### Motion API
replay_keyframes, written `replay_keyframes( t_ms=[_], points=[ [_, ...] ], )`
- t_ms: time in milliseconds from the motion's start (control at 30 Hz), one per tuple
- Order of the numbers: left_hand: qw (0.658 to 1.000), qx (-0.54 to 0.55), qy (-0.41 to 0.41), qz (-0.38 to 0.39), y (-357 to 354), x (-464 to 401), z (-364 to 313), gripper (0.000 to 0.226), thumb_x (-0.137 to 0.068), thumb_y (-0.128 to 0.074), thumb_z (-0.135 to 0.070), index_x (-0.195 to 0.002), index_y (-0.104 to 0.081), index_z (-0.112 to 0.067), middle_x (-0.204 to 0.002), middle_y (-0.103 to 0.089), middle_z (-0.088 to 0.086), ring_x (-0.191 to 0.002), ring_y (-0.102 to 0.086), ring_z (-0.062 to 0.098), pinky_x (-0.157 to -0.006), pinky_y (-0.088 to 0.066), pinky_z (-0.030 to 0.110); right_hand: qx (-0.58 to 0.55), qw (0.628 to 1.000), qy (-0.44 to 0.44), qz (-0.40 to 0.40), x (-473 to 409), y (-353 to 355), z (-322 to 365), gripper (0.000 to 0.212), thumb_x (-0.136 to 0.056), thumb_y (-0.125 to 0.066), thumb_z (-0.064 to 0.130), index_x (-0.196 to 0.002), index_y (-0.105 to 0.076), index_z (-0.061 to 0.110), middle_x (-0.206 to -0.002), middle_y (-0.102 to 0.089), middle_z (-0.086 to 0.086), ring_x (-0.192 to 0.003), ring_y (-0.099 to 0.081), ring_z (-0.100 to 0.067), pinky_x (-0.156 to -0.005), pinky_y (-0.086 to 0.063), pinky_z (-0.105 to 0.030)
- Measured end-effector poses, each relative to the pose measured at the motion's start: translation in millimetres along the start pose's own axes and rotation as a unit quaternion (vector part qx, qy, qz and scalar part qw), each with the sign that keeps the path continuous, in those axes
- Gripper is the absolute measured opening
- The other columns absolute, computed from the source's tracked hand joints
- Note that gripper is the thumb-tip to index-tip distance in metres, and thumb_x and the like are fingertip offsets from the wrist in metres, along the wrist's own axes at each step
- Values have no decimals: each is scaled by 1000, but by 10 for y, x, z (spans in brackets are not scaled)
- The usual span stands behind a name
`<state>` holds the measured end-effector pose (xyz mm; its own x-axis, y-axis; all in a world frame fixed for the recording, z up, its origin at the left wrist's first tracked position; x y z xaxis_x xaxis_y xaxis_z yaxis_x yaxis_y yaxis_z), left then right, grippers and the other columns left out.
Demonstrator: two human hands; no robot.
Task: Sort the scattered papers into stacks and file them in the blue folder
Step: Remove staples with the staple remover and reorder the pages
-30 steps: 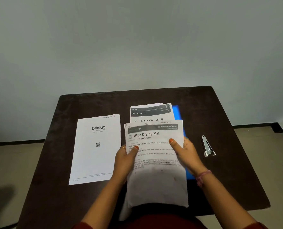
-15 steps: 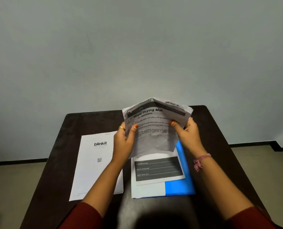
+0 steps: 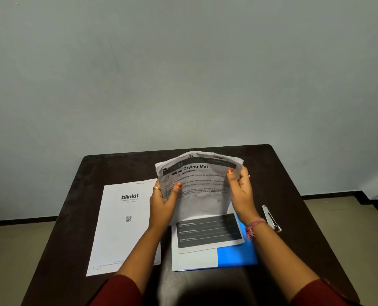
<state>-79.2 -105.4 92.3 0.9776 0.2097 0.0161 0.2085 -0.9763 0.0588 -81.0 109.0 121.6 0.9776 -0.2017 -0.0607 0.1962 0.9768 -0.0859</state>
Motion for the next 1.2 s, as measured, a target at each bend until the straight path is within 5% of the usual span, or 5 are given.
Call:
replay_keyframes(
  t_ms=[133, 633, 767, 967, 1200],
  points=[
    [1000, 19, 13, 7, -7, -7, 57, 28, -91, -61, -22, -117, -54, -16, -108, -65, -8, -98, -63, 1, -77, -53, 15, -50, 998, -23, -21, -16, -14, -23, 23, -102, -38, 19, -124, -46, 19, -100, -64, 1, -86, -68, -3, -68, -54, -19],
    [996, 61, 27, 51, -21, -244, -371, 23, -90, -62, -22, -110, -56, -14, -100, -69, -4, -87, -69, 5, -64, -54, 15, -51, 998, 23, -11, -349, 97, 351, 15, -98, -48, 10, -107, -58, 16, -93, -73, 6, -89, -69, -10, -72, -54, -20],
    [987, 87, 110, 82, -86, -243, -234, 16, -92, -61, -22, -107, -60, -15, -97, -73, 0, -83, -72, 12, -63, -56, 22, -72, 995, -67, -13, -465, 145, 197, 12, -95, -53, 7, -104, -61, 10, -88, -75, 2, -79, -71, -12, -66, -56, -23],
    [969, 37, 224, 94, -58, -157, 336, 17, -91, -64, -24, -107, -67, -18, -102, -74, 4, -91, -72, 22, -86, -56, 43, -72, 974, -213, -15, -365, 240, -380, 12, -93, -56, 4, -100, -65, 8, -81, -75, -3, -68, -71, -14, -57, -56, -26],
    [920, 43, 341, 187, -47, 54, 726, 15, -94, -60, -17, -106, -65, -9, -103, -74, 6, -85, -72, 14, -67, -56, 23, -65, 942, -328, -18, -105, 450, -962, 14, -92, -57, 4, -103, -65, 1, -81, -74, -8, -66, -71, -17, -59, -59, -29]
  ],
)
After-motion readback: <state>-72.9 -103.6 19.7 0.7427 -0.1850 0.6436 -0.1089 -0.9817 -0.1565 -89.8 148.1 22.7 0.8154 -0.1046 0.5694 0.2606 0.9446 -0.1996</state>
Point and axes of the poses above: each hand's wrist, its own x-axis away from the middle knuckle, its own y-axis out of the back of the hand, z = x × y, the point moved 5 cm from there along -x, towards the middle knuckle
